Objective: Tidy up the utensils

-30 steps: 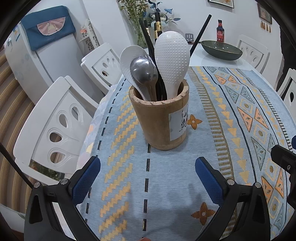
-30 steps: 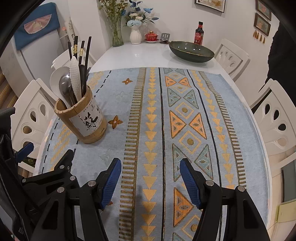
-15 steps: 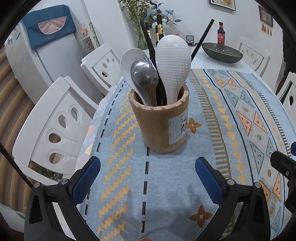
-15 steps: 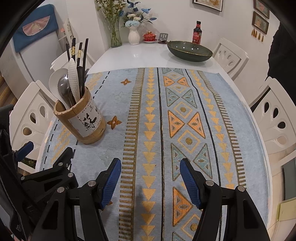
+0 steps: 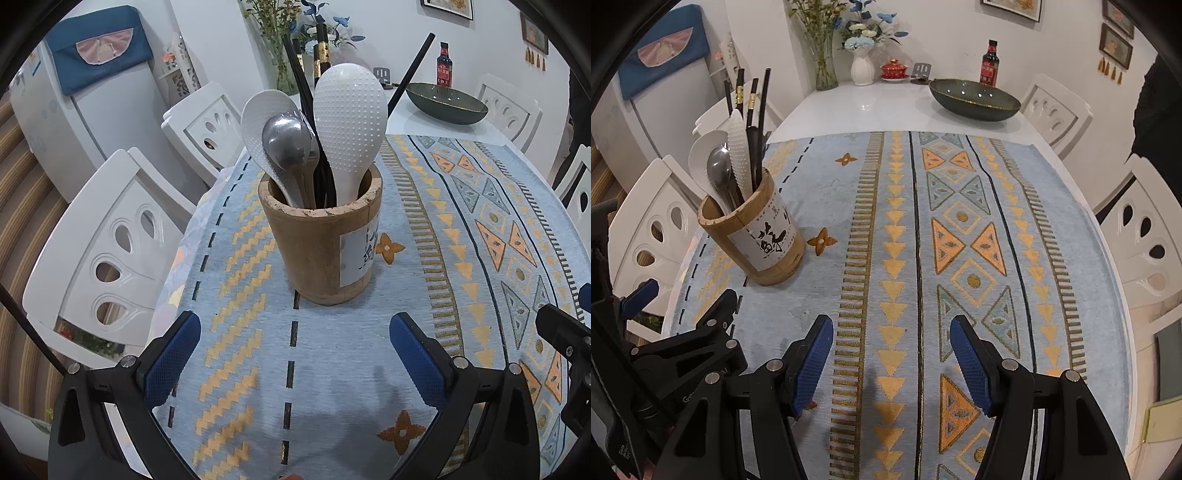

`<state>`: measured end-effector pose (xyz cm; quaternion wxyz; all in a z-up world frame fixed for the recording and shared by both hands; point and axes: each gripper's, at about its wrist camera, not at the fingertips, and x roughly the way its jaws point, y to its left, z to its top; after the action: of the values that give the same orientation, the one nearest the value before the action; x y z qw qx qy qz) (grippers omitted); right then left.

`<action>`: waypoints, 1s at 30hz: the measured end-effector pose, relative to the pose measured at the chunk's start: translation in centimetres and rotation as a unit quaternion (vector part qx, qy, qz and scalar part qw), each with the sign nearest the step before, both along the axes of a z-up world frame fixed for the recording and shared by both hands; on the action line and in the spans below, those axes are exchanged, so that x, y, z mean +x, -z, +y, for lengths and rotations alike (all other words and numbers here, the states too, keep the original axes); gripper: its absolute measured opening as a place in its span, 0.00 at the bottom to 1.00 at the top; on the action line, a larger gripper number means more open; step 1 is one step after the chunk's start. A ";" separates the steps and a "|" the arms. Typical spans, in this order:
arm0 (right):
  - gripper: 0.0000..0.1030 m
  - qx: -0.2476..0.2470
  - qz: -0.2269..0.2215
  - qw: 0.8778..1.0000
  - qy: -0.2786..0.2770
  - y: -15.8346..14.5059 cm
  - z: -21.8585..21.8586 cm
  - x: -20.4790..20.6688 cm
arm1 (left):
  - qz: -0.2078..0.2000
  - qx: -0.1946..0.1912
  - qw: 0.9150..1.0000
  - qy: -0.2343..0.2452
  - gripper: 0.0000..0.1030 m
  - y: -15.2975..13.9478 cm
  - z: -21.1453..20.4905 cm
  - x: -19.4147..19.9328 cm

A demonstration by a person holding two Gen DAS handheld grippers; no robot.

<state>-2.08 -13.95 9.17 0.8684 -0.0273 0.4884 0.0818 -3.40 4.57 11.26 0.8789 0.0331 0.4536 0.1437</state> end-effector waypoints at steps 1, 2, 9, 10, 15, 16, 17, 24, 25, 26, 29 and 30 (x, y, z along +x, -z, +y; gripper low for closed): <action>0.62 -0.003 -0.002 1.000 -0.002 0.0 0.1 -0.1 | 0.000 -0.001 1.000 -0.002 1.00 0.0 0.1 0.0; 0.62 -0.005 -0.003 1.000 -0.003 0.0 0.2 -0.1 | -0.001 -0.001 1.000 -0.006 1.00 0.0 0.2 0.0; 0.62 -0.001 0.006 1.000 0.003 0.3 0.0 0.1 | -0.002 -0.001 1.000 -0.009 1.00 0.0 0.5 0.0; 0.62 -0.001 0.006 1.000 0.004 0.3 0.0 0.2 | -0.002 -0.001 1.000 -0.008 1.00 0.0 0.5 0.0; 0.62 -0.001 0.006 1.000 0.003 0.4 0.0 0.2 | -0.003 0.003 1.000 -0.006 1.00 0.0 0.5 0.0; 0.62 -0.002 0.006 1.000 0.002 0.4 0.1 0.2 | -0.003 0.004 1.000 -0.006 1.00 0.0 0.5 0.0; 0.62 -0.002 0.006 1.000 0.002 0.4 0.1 0.2 | -0.003 0.005 1.000 -0.006 1.00 0.0 0.5 0.0; 0.62 -0.002 0.005 1.000 0.002 0.4 0.1 0.1 | -0.002 0.007 1.000 -0.004 1.00 -0.1 0.1 -0.1; 0.62 -0.001 0.006 1.000 0.003 0.4 0.1 0.1 | -0.003 0.007 1.000 -0.004 1.00 -0.1 0.0 -0.1; 0.62 0.000 0.006 1.000 0.003 0.3 0.0 0.0 | -0.003 0.007 1.000 -0.003 1.00 -0.1 -0.1 -0.2; 0.62 0.000 0.007 1.000 0.002 0.3 -0.1 0.0 | -0.002 0.008 1.000 -0.003 1.00 -0.1 -0.3 -0.2; 0.62 0.000 0.007 1.000 0.001 0.3 -0.1 0.0 | -0.002 0.008 1.000 -0.003 1.00 -0.1 -0.3 -0.2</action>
<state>-2.07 -14.06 8.82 0.8649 -0.0264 0.4947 0.0809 -3.63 4.28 11.31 0.8790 0.0382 0.4510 0.1500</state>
